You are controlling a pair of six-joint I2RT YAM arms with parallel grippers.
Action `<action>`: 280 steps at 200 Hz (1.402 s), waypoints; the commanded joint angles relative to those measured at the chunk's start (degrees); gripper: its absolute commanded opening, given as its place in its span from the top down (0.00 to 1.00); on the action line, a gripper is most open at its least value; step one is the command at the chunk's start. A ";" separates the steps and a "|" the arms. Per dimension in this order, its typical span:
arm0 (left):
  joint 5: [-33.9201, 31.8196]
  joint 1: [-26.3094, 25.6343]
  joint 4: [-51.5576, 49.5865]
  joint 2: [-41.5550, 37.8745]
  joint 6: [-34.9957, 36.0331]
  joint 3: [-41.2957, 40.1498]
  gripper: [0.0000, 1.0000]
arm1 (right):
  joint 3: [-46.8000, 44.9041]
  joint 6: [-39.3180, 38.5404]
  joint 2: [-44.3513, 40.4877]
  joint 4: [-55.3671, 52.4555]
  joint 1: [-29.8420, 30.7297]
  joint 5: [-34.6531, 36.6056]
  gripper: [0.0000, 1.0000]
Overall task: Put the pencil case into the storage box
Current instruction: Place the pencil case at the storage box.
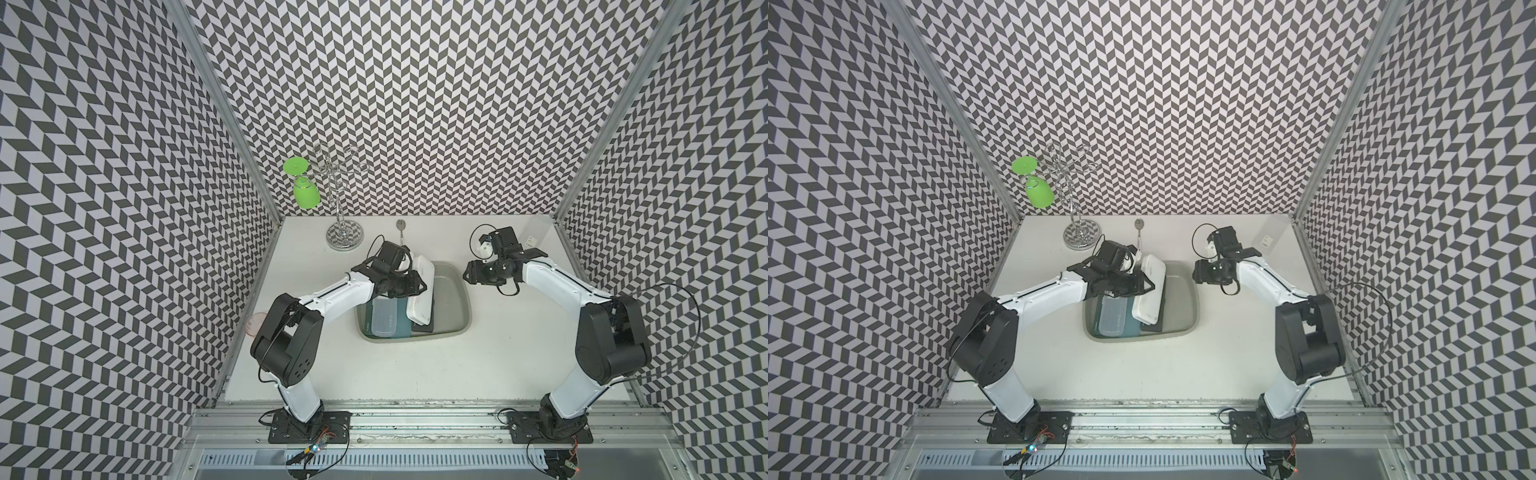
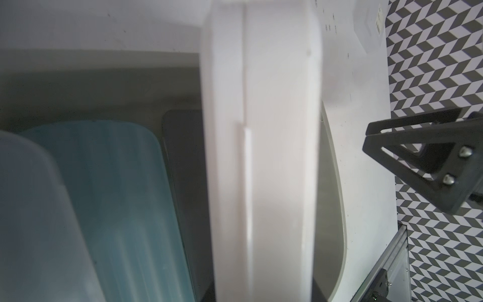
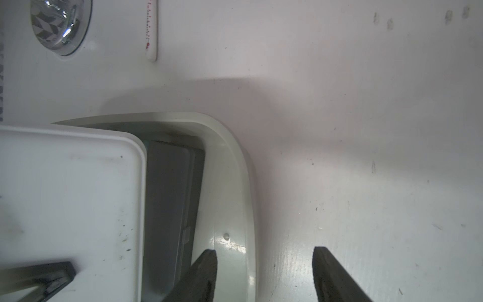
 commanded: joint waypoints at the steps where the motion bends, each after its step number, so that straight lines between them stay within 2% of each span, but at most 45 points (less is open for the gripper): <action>1: 0.35 1.35 1.66 -2.02 1.30 -3.04 0.68 | 2.42 0.38 -1.44 3.25 3.04 -3.62 0.38; 50: 0.50 2.26 4.40 -1.02 1.41 -7.14 0.68 | 3.19 4.94 2.47 6.93 9.40 -7.86 0.43; 92: -0.21 2.27 5.10 0.76 0.80 -8.22 0.68 | 2.56 5.21 5.09 6.80 10.64 -9.10 0.44; 171: -3.90 2.43 1.03 2.99 1.76 -8.24 0.59 | 2.38 5.93 10.02 8.99 13.41 -9.12 0.44; 196: -5.07 2.39 -1.26 2.84 2.18 -6.71 0.49 | 3.07 6.18 11.57 9.50 14.16 -9.36 0.44; 211: -6.23 2.43 -3.40 2.55 2.71 -5.24 0.47 | 3.23 6.33 11.82 9.63 14.32 -9.34 0.44; 225: -7.73 2.43 -5.93 2.07 3.29 -3.25 0.39 | 2.91 6.37 11.95 9.89 14.38 -9.16 0.44; 243: -9.13 2.43 -8.51 1.08 3.69 -1.02 0.21 | 2.84 6.41 12.17 9.98 14.38 -9.15 0.44; 249: -9.34 2.38 -9.09 0.76 3.76 -0.41 0.04 | 2.74 6.43 12.27 10.14 14.34 -9.16 0.44; 251: -9.42 2.38 -9.27 0.61 3.78 -0.23 0.01 | 2.70 6.46 12.26 10.22 14.43 -9.16 0.44; 280: -9.92 2.41 -12.25 -0.07 4.46 2.59 0.00 | 2.63 6.60 12.43 10.68 14.49 -9.26 0.44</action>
